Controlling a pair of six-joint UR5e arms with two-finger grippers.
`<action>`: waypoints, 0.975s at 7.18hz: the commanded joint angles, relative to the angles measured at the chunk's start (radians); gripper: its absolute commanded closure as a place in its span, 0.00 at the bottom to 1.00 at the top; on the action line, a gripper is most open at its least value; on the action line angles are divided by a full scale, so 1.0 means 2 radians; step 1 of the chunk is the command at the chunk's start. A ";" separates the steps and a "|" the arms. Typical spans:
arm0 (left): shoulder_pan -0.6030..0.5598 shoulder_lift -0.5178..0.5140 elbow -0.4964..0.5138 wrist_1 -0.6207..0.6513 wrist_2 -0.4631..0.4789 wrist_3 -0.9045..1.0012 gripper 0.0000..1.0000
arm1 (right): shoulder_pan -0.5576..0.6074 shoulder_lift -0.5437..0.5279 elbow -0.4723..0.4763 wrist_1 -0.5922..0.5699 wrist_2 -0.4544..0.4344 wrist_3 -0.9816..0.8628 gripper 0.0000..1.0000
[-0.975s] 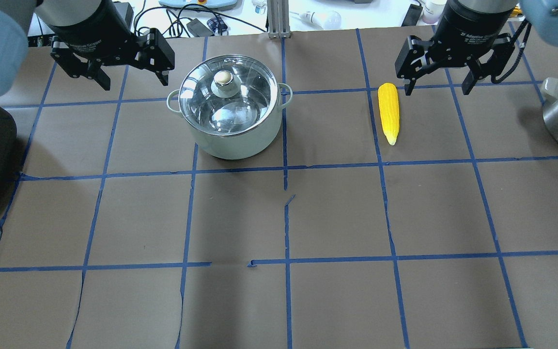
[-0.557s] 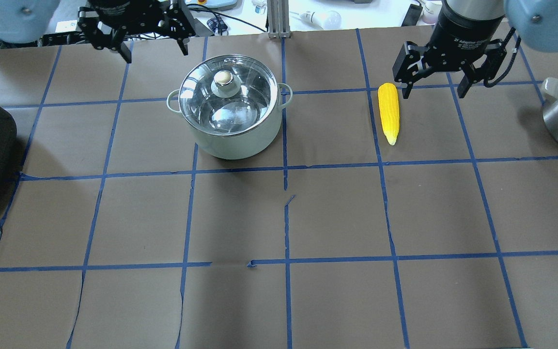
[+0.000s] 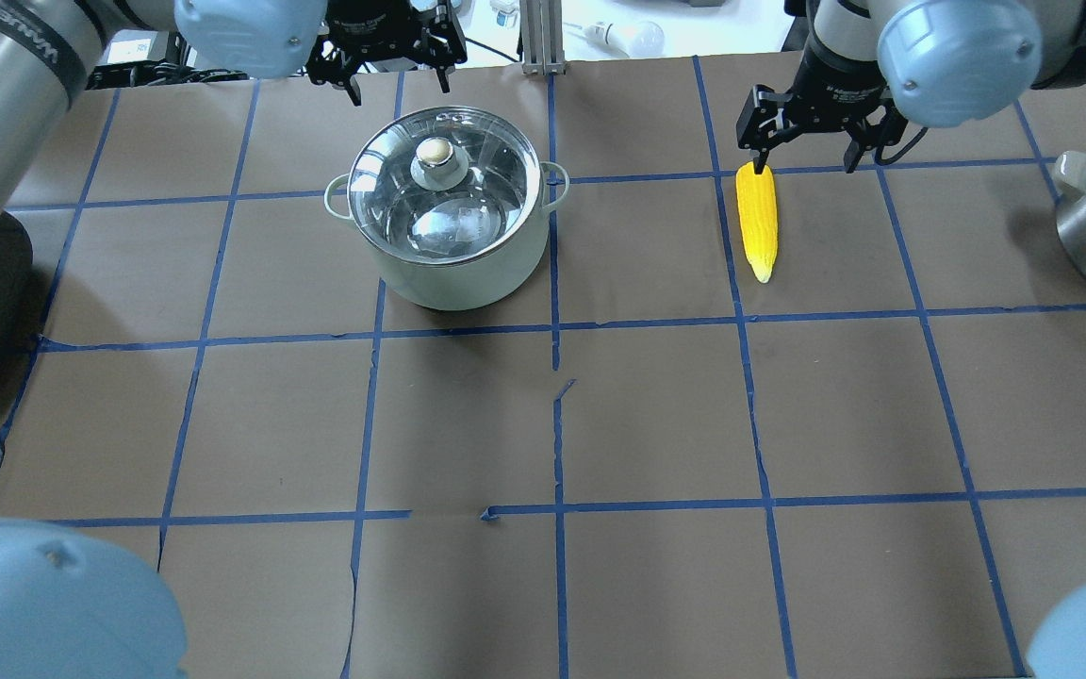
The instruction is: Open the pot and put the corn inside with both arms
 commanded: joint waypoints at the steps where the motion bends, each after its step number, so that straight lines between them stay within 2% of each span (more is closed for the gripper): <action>1: 0.000 -0.029 -0.003 0.017 -0.002 0.002 0.00 | -0.024 0.065 0.005 -0.068 0.006 -0.004 0.00; 3: 0.000 -0.034 -0.036 0.054 -0.001 0.010 0.00 | -0.025 0.113 0.017 -0.137 0.017 -0.003 0.00; 6: -0.001 -0.037 -0.055 0.063 -0.003 0.012 0.01 | -0.025 0.157 0.012 -0.171 0.061 -0.003 0.00; 7: -0.001 -0.037 -0.054 0.063 -0.005 0.013 0.08 | -0.025 0.166 0.012 -0.190 0.058 -0.004 0.00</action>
